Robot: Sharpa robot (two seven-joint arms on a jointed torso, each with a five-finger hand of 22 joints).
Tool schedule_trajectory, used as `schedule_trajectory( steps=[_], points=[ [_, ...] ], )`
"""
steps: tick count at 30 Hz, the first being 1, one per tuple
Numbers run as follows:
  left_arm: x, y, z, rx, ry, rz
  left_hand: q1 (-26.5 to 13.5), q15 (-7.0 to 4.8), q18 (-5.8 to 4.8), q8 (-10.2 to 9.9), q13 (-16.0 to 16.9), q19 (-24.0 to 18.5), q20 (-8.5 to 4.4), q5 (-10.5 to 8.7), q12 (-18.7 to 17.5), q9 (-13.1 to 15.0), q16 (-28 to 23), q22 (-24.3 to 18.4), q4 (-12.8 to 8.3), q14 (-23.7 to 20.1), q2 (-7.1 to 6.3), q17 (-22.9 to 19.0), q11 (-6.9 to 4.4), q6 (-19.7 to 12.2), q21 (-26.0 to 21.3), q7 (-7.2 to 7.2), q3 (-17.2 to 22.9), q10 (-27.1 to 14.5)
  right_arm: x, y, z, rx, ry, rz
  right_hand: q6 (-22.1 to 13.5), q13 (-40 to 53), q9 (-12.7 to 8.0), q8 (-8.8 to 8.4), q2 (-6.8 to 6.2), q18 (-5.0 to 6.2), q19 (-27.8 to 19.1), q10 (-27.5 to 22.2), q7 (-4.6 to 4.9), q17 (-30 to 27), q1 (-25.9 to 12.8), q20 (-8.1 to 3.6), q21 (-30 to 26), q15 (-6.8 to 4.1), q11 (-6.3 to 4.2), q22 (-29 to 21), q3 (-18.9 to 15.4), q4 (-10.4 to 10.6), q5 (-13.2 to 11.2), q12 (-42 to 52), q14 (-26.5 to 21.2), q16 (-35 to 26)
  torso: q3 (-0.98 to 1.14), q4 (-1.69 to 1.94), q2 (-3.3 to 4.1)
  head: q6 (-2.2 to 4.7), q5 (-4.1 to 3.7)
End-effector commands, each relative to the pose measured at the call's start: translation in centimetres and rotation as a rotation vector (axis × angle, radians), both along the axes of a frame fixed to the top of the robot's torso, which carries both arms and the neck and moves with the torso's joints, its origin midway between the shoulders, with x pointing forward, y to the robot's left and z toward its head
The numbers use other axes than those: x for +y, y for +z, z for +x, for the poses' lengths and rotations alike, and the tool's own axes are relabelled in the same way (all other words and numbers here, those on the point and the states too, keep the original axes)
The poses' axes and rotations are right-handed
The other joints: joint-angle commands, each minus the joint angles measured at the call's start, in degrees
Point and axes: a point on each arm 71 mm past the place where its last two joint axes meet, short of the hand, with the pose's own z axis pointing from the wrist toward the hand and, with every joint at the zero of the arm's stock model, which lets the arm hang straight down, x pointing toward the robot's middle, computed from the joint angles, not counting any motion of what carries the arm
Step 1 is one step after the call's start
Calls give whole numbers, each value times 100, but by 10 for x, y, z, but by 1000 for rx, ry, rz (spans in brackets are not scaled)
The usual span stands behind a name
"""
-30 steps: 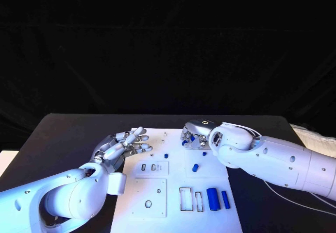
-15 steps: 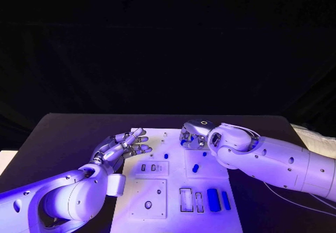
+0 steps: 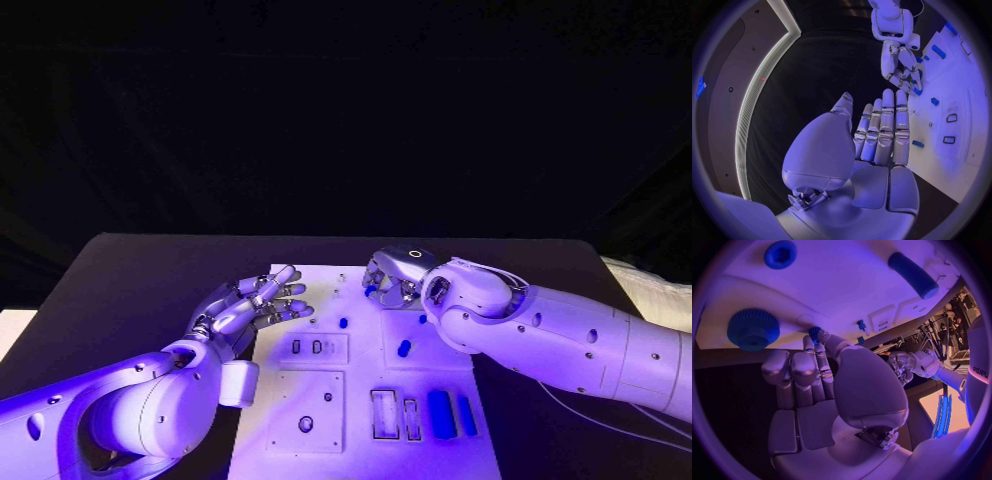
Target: Assemble the parts on the task board
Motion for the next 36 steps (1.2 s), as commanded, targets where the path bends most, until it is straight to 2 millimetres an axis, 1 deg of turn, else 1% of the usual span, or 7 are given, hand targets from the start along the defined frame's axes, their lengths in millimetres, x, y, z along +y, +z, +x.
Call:
schedule_trajectory(
  steps=[1, 3, 5, 7, 18, 22, 36],
  points=[
    [-2, 2, -1, -3, -23, -16, -1, 3, 64, -32, -7, 37, 17, 13, -37, -7, 23, -6, -14, -31, 69, 5, -9, -1, 2, 48, -16, -36, 2, 6, 1, -70, -29, 42, 17, 1, 10, -1, 62, -95, 42, 129, 17, -1, 98, -19, 39, -39, -85, 14, 31, 0, 23, -25, 80, 31, -7, 7, 9, 12, 25],
    [-2, 1, -1, -2, -23, -16, 4, 3, 64, -33, -8, 37, 17, 17, -37, -7, 25, -6, -18, -34, 74, 9, -9, -2, 1, 49, -15, -37, 4, 6, 2, -73, -31, 46, 23, 1, 13, 1, 51, -96, 44, 135, 15, 6, 94, -18, 44, -38, -86, 21, 33, -1, 25, -24, 80, 38, -9, 12, 9, 20, 26],
    [-3, 1, 0, -1, -24, -17, 4, 3, 64, -33, -8, 37, 17, 17, -37, -7, 25, -6, -18, -34, 74, 9, -9, -2, 1, 49, -15, -37, 6, 6, 3, -75, -34, 49, 28, 1, 14, 1, 41, -96, 43, 137, 14, 7, 89, -18, 47, -38, -86, 23, 34, 0, 27, -24, 79, 41, 1, 7, 18, 30, 24],
    [-3, 1, 0, -1, -25, -17, 4, 3, 64, -33, -8, 37, 17, 17, -37, -7, 25, -6, -18, -34, 74, 9, -9, -2, 1, 49, -15, -37, 8, 6, 4, -78, -37, 52, 28, 1, 14, 1, 40, -96, 43, 137, 14, 7, 88, -18, 47, -38, -86, 23, 34, 0, 27, -24, 79, 41, 1, 12, 20, 38, 25],
    [-4, 1, -1, 1, -29, -18, 8, 3, 64, -35, -8, 36, 17, 21, -37, -7, 26, -7, -22, -37, 77, 13, -8, -2, 0, 49, -15, -38, 19, 7, 10, -104, -42, 73, 32, 1, 16, -1, 26, -96, 41, 139, 14, 19, 82, -17, 54, -38, -86, 28, 43, 2, 43, -26, 79, 55, -13, 37, 45, 18, 18],
    [-4, 1, -1, 1, -30, -18, 8, 3, 64, -35, -8, 36, 17, 21, -37, -7, 26, -7, -22, -37, 77, 13, -8, -2, 0, 49, -15, -38, 23, 8, 11, -112, -42, 82, 32, 1, 16, -1, 26, -96, 41, 139, 14, 19, 82, -17, 54, -38, -86, 28, 43, 2, 43, -26, 79, 55, -11, 28, 50, 20, 24],
    [-4, 1, 0, 3, -32, -19, 8, 3, 64, -35, -8, 36, 17, 21, -37, -7, 26, -7, -22, -37, 77, 13, -8, -2, 0, 49, -15, -38, 31, 12, 14, -138, -38, 103, 32, 0, 17, -4, 16, -97, 42, 140, 16, 16, 77, -16, 59, -38, -86, 35, 48, 2, 52, -27, 78, 56, -10, 36, 61, 25, 31]
  ],
)
